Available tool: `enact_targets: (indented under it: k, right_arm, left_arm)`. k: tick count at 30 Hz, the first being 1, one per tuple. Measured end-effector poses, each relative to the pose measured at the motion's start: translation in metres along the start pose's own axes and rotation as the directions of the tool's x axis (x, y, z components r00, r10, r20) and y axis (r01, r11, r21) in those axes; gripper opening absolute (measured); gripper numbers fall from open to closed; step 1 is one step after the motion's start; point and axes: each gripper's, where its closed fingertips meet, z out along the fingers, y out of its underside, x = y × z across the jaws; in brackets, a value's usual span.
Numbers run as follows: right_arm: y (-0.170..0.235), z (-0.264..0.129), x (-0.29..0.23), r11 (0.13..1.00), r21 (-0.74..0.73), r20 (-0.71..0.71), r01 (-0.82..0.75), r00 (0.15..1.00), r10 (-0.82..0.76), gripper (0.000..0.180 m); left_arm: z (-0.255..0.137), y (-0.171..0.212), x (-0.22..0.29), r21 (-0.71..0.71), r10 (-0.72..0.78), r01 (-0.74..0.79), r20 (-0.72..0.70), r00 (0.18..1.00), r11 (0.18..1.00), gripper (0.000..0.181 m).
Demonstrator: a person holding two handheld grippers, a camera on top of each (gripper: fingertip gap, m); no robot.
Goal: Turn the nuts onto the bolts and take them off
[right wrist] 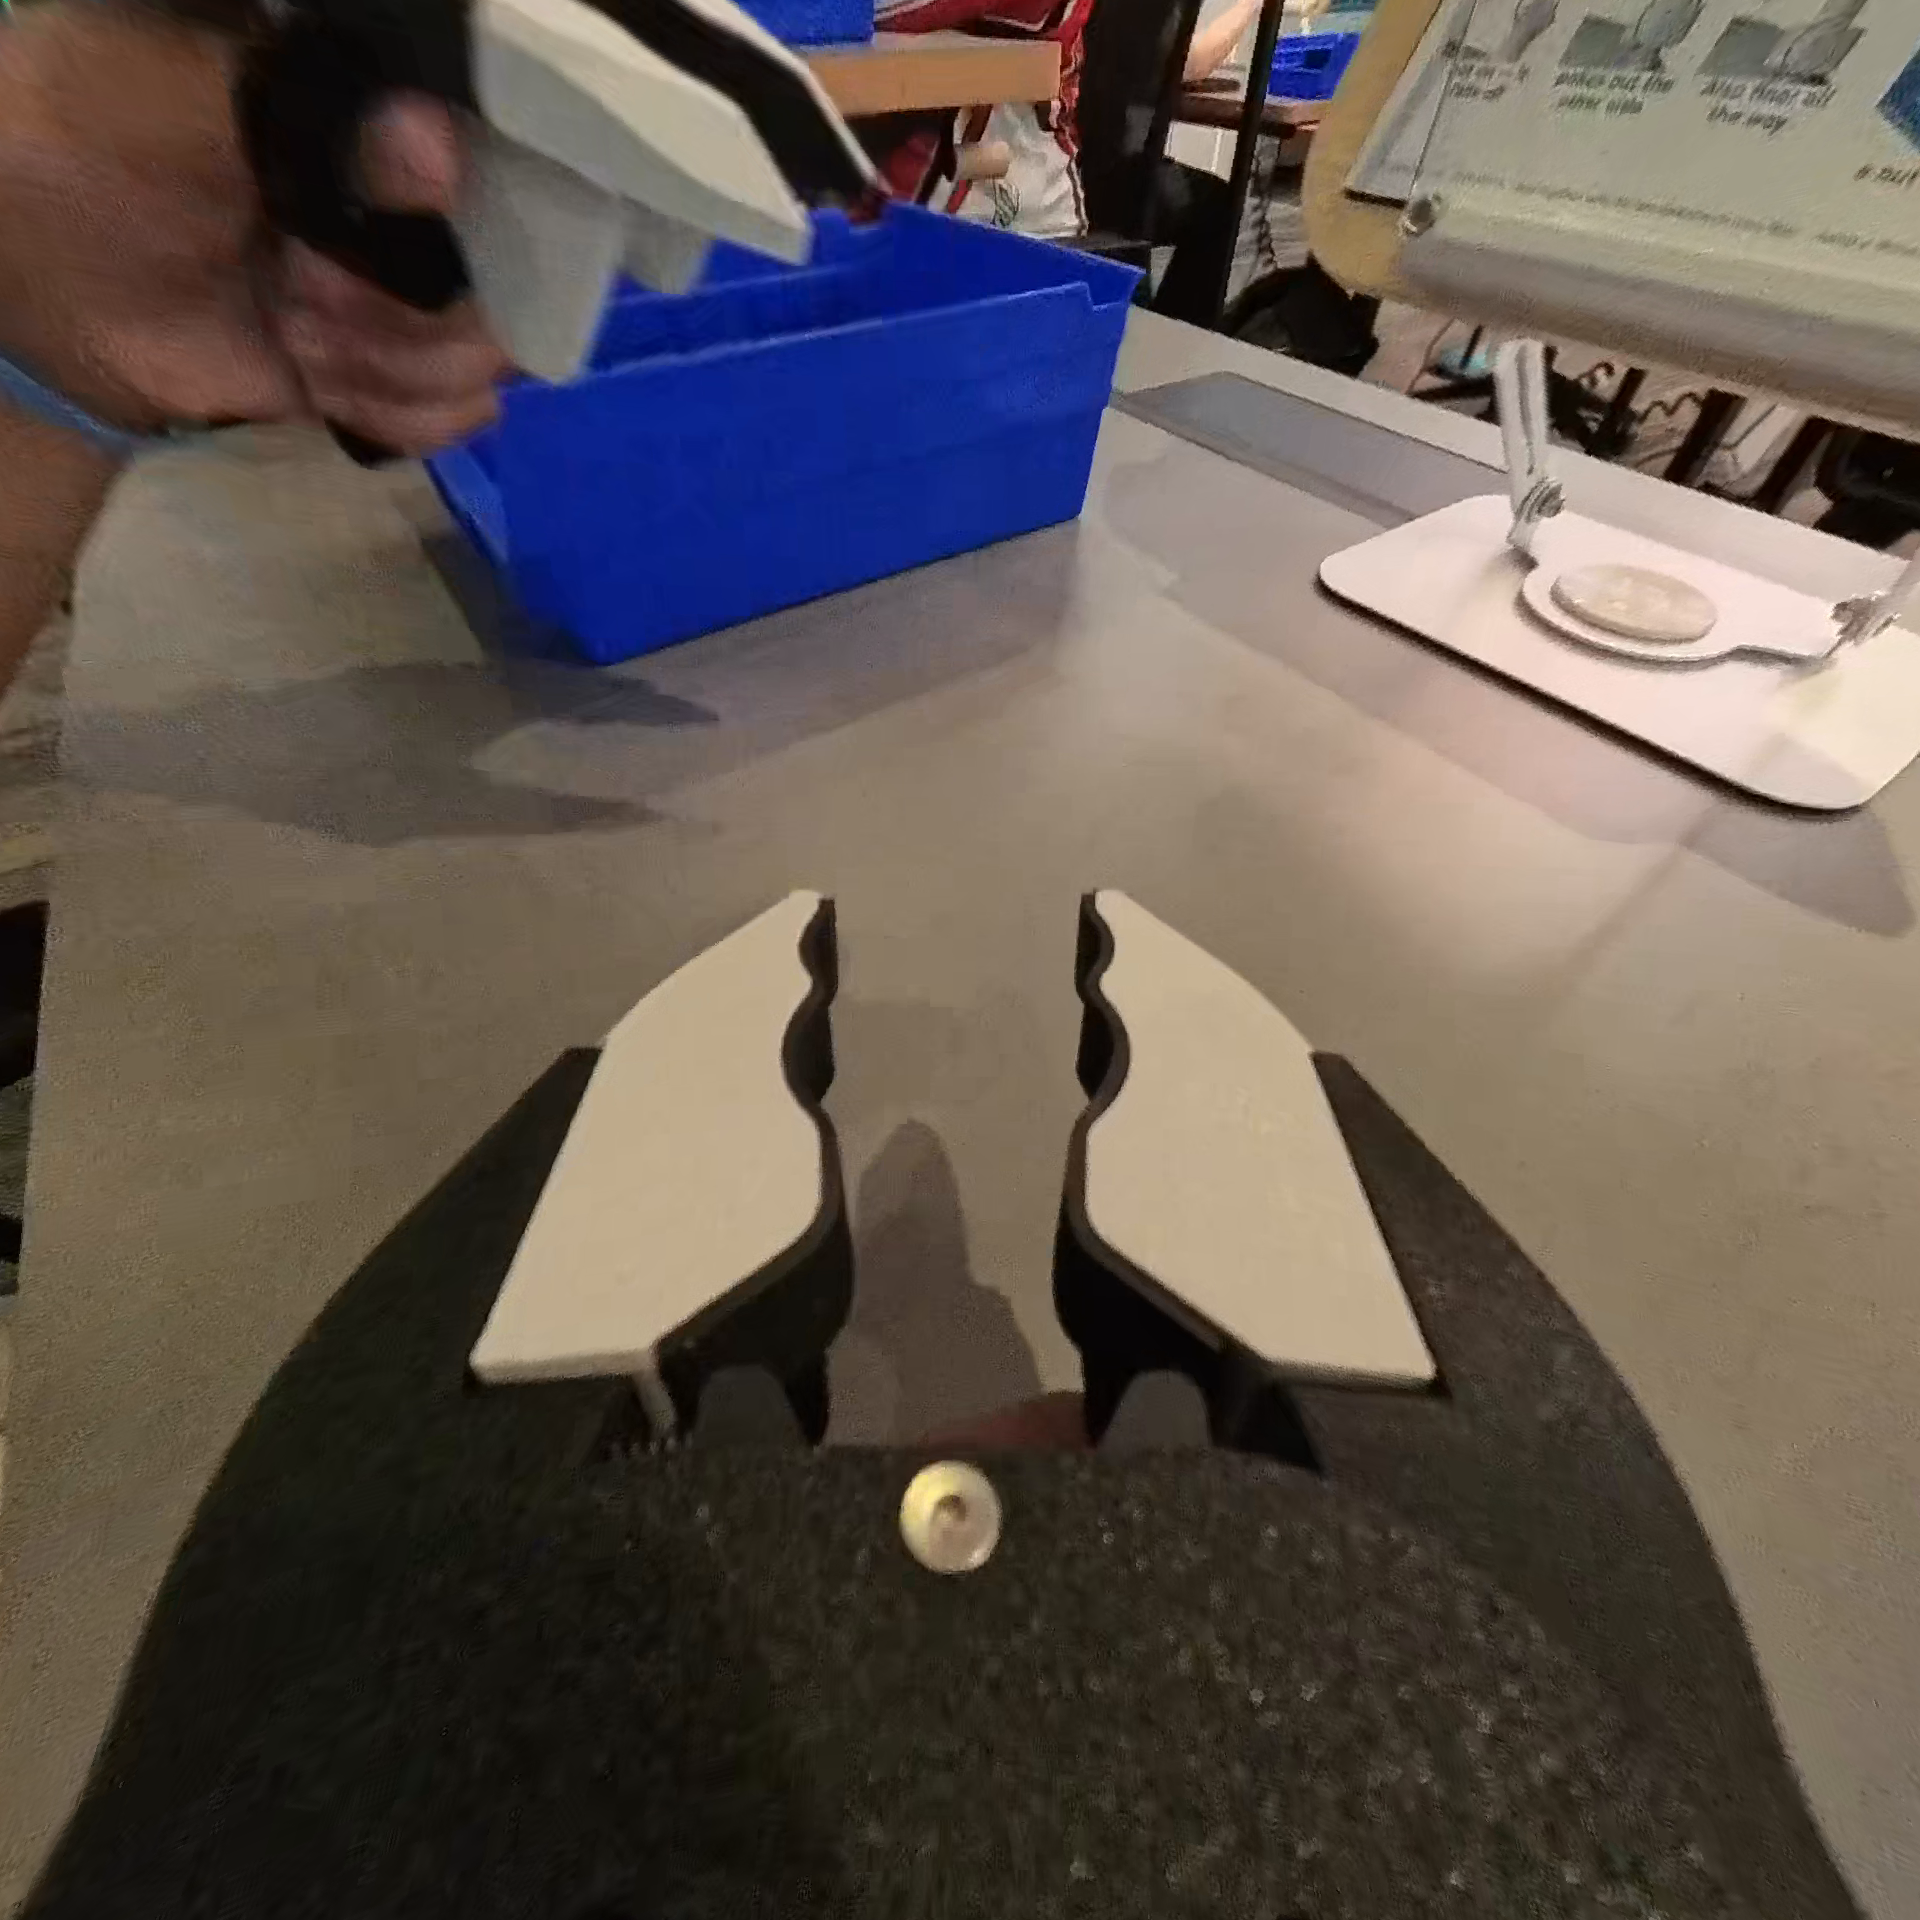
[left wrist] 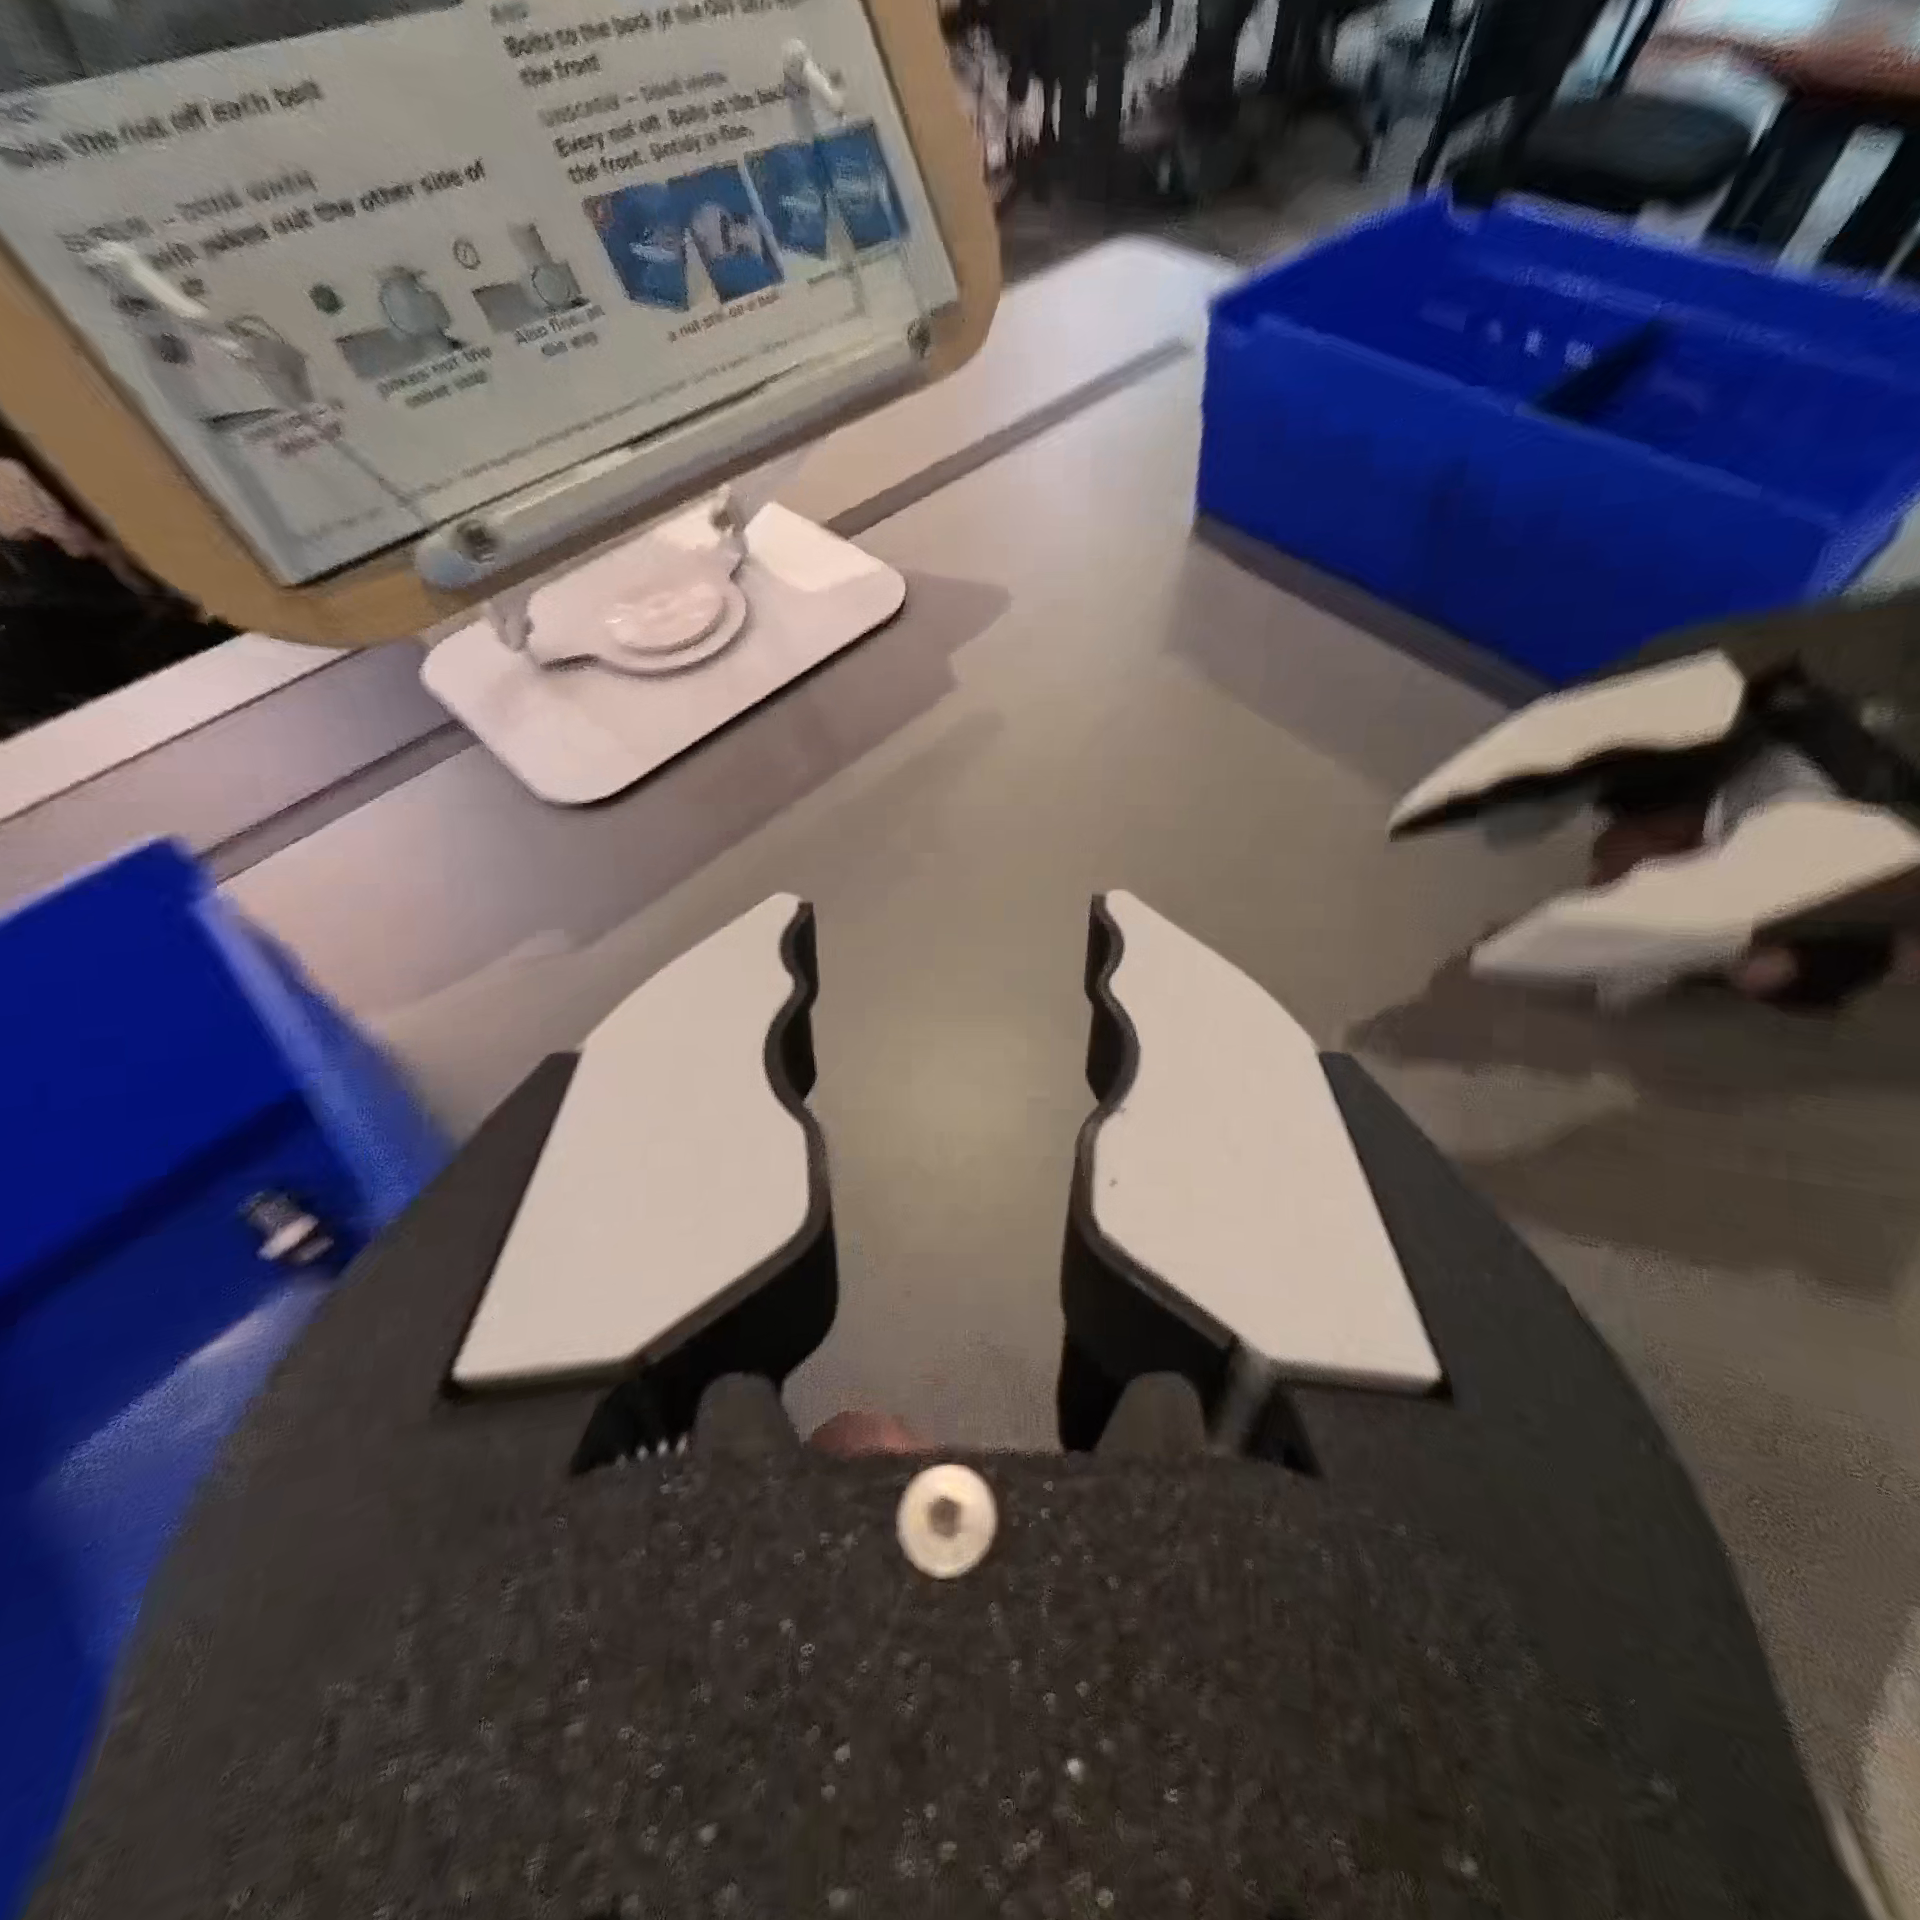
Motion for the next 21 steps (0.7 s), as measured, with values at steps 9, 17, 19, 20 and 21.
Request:
enact_targets:
  k: [9, 17, 19, 20, 21]
  right_arm:
    - [-0.012, -0.006, 0.005, 0.975, 0.054, 0.120, -0.214, 0.971, 0.206, 0.038]
    - [-0.016, 0.000, -0.008, 0.978, 0.022, 0.183, -0.206, 0.963, 0.198, 0.039]
    - [-0.013, 0.002, -0.010, 0.987, 0.004, 0.173, -0.159, 0.973, 0.156, 0.039]
    - [-0.011, 0.002, -0.011, 0.991, -0.001, 0.164, -0.136, 0.977, 0.134, 0.039]
    - [-0.010, 0.002, -0.013, 0.993, -0.005, 0.161, -0.120, 0.980, 0.119, 0.038]
  left_arm:
    - [-0.059, 0.033, -0.166, -0.384, -0.307, 0.390, 0.262, 0.915, 0.837, 0.051]
    - [0.013, 0.103, -0.223, -0.439, -0.635, 0.759, 0.422, 0.647, 0.481, 0.044]
    - [0.022, 0.123, -0.227, -0.480, -0.565, 0.747, 0.491, 0.663, 0.460, 0.044]
    - [0.025, 0.129, -0.228, -0.488, -0.547, 0.749, 0.513, 0.661, 0.447, 0.044]
    - [0.029, 0.134, -0.227, -0.496, -0.534, 0.750, 0.528, 0.660, 0.437, 0.042]
